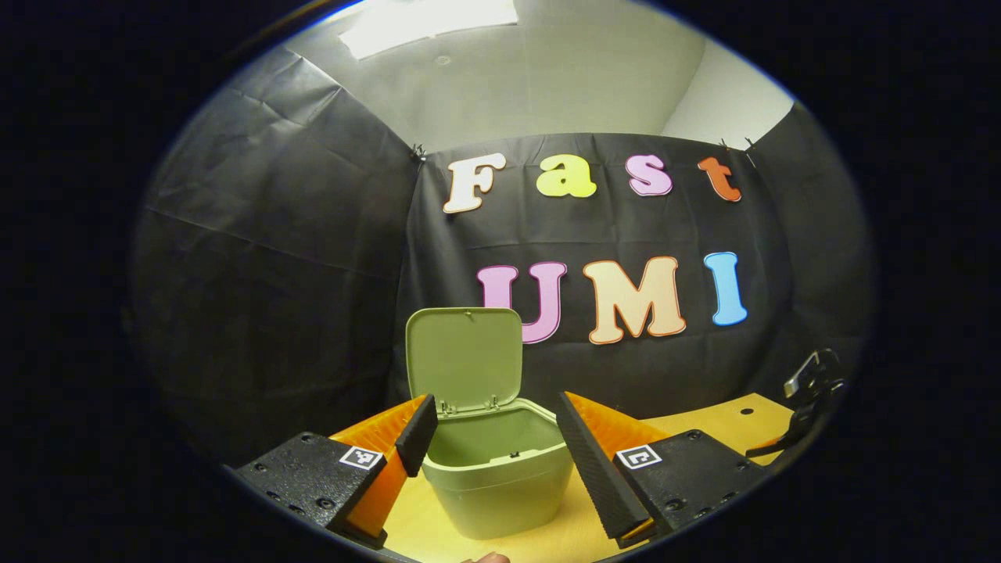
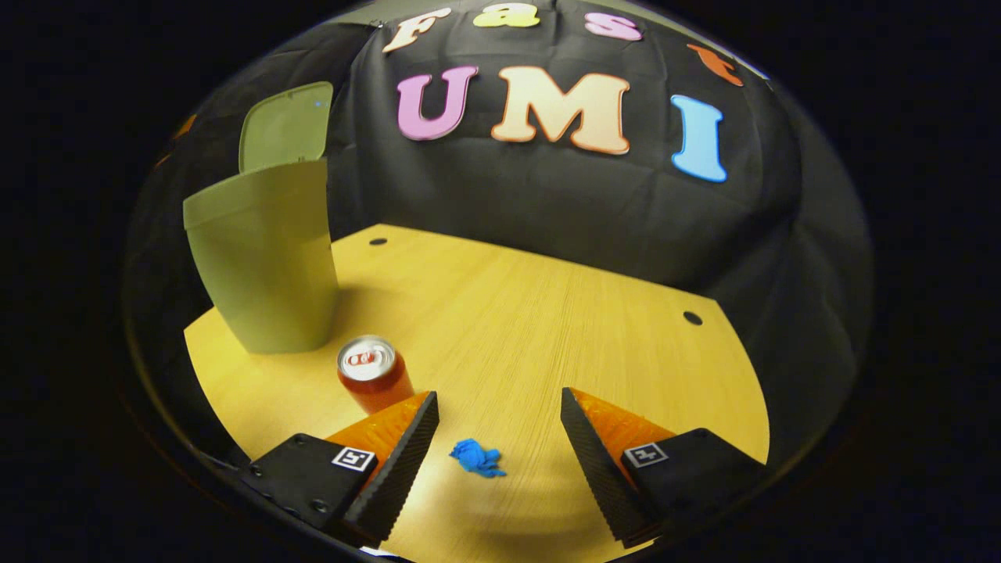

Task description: Press the lid of the desktop garbage bin to open it, pick up the crumpled paper on the desktop and throw it into the bin, then pick up the pop can on the desktop and drop it into the bin, and finally close the garbage bin lid.

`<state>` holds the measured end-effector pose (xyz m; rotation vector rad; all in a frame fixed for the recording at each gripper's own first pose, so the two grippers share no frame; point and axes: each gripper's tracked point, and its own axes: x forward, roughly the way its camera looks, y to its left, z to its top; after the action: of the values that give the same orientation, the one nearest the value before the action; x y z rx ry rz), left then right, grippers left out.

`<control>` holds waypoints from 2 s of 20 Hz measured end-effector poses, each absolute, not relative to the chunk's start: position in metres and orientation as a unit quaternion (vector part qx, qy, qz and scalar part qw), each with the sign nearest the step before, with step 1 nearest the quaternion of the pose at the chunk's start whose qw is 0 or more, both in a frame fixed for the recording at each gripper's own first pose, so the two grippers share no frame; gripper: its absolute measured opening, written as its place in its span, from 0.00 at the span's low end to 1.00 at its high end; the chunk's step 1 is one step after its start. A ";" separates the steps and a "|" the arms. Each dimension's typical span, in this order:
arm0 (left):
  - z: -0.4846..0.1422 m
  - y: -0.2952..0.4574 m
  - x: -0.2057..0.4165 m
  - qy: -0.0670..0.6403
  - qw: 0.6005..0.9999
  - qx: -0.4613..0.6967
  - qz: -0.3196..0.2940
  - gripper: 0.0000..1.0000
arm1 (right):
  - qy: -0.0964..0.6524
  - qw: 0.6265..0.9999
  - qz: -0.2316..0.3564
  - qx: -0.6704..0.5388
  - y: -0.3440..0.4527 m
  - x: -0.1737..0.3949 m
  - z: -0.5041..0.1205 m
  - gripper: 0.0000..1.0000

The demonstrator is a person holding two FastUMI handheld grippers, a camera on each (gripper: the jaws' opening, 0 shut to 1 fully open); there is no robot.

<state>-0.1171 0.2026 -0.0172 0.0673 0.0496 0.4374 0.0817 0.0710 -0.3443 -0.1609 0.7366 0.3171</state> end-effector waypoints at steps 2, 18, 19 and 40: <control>-0.015 0.208 -0.123 0.028 0.973 0.036 0.226 0.92 | 0.383 0.906 0.160 -0.083 0.074 0.076 -0.365 0.99; -0.033 0.230 -0.149 0.057 0.967 0.036 0.244 0.92 | 0.469 0.867 0.157 -0.069 0.086 0.060 -0.425 0.25; -0.035 0.230 -0.147 0.058 0.968 0.034 0.241 0.92 | 0.455 0.875 0.153 -0.064 0.086 0.064 -0.414 0.25; -0.075 0.278 -0.162 0.091 0.965 0.001 0.246 0.93 | 0.133 0.958 0.255 0.012 0.249 0.164 -0.113 0.24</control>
<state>-0.1618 0.2775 -0.0750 0.0023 0.1832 0.4985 0.1641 0.2485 -0.1129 0.0252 0.2691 0.5164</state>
